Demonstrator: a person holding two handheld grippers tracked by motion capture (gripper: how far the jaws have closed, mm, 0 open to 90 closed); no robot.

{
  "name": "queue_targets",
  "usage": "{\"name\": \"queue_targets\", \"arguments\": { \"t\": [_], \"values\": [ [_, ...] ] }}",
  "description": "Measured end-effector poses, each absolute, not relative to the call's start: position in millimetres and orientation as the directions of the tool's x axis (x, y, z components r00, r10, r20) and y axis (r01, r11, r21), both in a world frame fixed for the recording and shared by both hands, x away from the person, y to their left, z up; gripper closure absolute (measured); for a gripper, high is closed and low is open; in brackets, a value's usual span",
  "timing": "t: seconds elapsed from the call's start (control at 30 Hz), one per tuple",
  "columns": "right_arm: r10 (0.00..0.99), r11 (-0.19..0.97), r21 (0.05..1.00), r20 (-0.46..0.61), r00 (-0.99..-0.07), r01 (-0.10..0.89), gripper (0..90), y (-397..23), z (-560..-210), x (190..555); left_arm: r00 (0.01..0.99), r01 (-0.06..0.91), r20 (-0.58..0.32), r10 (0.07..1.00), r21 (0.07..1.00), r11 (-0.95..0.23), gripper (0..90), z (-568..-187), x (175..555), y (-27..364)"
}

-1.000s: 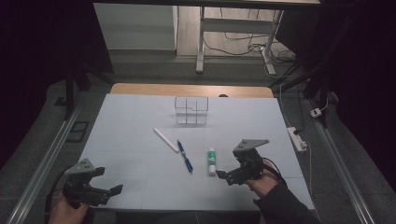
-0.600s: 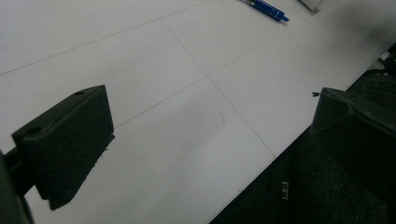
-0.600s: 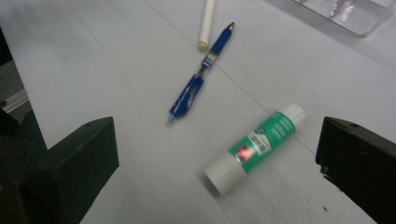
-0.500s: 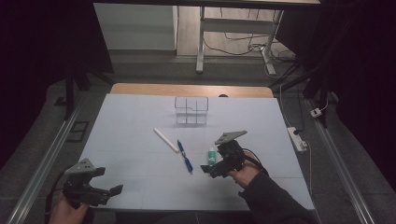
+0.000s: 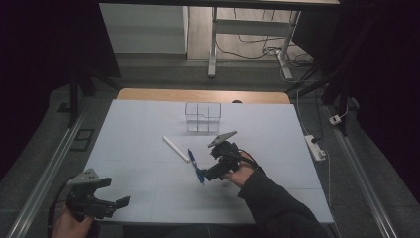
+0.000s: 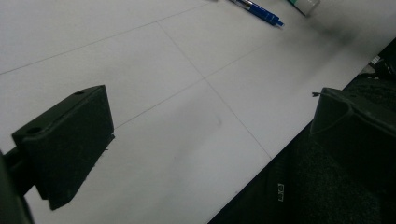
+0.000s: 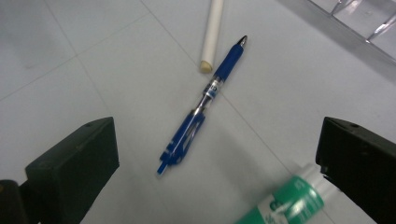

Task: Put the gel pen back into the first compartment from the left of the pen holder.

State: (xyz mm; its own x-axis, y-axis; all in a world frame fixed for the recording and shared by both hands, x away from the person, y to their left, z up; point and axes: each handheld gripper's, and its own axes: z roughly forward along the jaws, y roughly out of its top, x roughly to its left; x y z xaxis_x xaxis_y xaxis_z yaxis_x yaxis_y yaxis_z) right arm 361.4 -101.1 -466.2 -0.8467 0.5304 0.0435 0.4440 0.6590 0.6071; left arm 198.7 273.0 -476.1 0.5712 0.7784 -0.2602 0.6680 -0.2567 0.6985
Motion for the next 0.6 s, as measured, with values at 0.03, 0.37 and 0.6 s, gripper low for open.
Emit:
{"name": "queue_targets", "arguments": {
  "t": [0.03, 0.37, 0.6],
  "values": [
    [0.531, 0.664, 0.601, 0.041, -0.846, 0.446, 0.0, -97.8, -467.9, 363.8, 0.571, 0.668, -0.260, 0.778, 0.699, -0.257, 0.0, -476.1, 198.7, 273.0],
    [0.533, 0.714, 0.528, 0.016, -0.846, 0.460, 0.0, -64.6, -489.2, 388.0, 0.574, 0.667, -0.262, 0.775, 0.699, -0.257, 0.0, -476.3, 198.7, 273.2],
    [0.531, 0.743, 0.484, -0.007, -0.848, 0.462, 10.1, -47.0, -502.6, 398.1, 0.577, 0.666, -0.263, 0.773, 0.699, -0.260, 0.0, -476.4, 198.8, 273.8]
  ]
}}
